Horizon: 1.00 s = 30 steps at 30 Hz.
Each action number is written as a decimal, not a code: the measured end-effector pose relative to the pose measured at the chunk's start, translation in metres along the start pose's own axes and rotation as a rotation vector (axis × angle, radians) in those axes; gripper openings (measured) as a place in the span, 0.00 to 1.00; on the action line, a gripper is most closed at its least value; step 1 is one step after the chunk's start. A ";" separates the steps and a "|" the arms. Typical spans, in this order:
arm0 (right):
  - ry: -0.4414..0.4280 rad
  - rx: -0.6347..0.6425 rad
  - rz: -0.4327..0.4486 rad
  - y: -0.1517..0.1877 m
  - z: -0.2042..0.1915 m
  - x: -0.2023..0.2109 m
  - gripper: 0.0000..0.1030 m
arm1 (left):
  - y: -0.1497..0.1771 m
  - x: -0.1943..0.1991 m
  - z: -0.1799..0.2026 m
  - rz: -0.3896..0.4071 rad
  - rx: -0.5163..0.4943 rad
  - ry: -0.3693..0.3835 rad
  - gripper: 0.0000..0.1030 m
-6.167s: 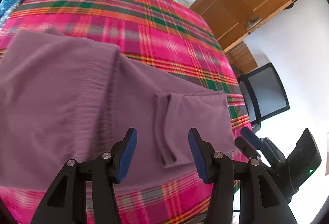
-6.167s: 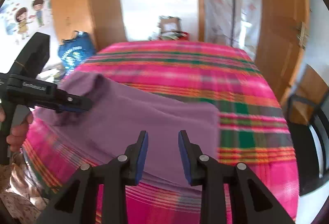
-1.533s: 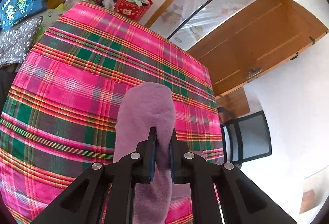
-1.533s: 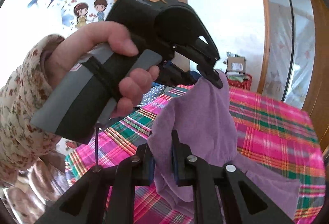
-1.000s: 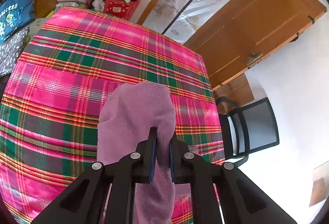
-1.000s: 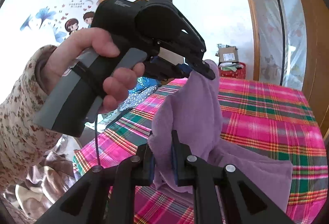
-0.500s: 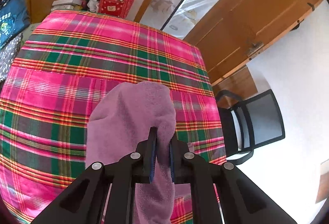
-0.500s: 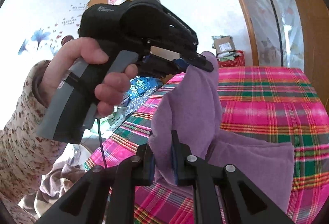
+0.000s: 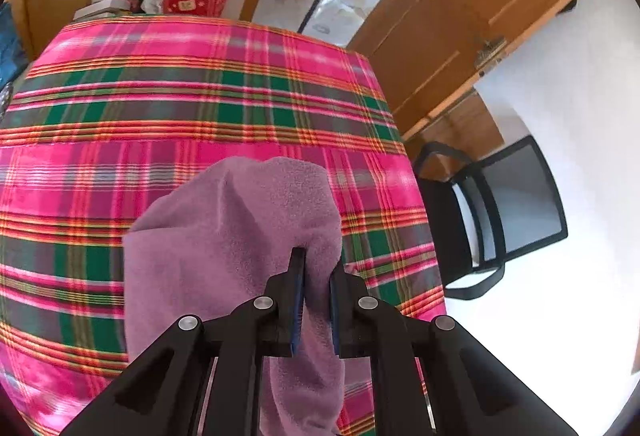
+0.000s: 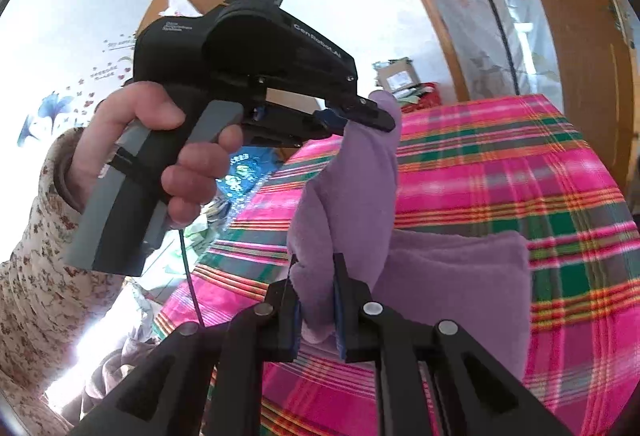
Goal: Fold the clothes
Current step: 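Carry the lifted garment edge over the garment with the left gripper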
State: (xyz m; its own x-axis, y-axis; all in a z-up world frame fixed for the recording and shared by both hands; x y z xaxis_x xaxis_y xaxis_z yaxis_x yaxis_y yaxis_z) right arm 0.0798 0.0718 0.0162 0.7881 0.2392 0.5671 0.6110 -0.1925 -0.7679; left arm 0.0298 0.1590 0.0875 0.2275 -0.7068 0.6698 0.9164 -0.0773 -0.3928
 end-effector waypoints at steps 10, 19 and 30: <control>0.026 -0.074 -0.027 0.015 0.040 -0.006 0.13 | 0.007 -0.039 0.005 -0.056 -0.013 -0.025 0.10; 0.039 -0.102 -0.034 0.023 0.064 -0.003 0.13 | 0.012 -0.070 0.009 -0.106 -0.016 -0.043 0.10; 0.078 -0.151 -0.058 0.037 0.091 -0.002 0.13 | 0.021 -0.104 0.011 -0.171 -0.017 -0.052 0.11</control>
State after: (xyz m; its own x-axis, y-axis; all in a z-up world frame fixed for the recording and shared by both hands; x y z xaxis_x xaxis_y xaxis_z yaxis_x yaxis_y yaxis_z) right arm 0.0944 0.1506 -0.0405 0.7512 0.1806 0.6349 0.6551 -0.3228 -0.6832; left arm 0.0285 0.2387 0.0161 0.0861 -0.6448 0.7595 0.9377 -0.2052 -0.2805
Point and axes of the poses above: each gripper's, at about its wrist camera, not at the fingertips, and x roughly against the way its jaws point, z to its right, y to its underside, the point moved 9 cm from there along -x, roughly the way its jaws point, and after that the axes turned 15 degrees about y, right-handed, at the moved point
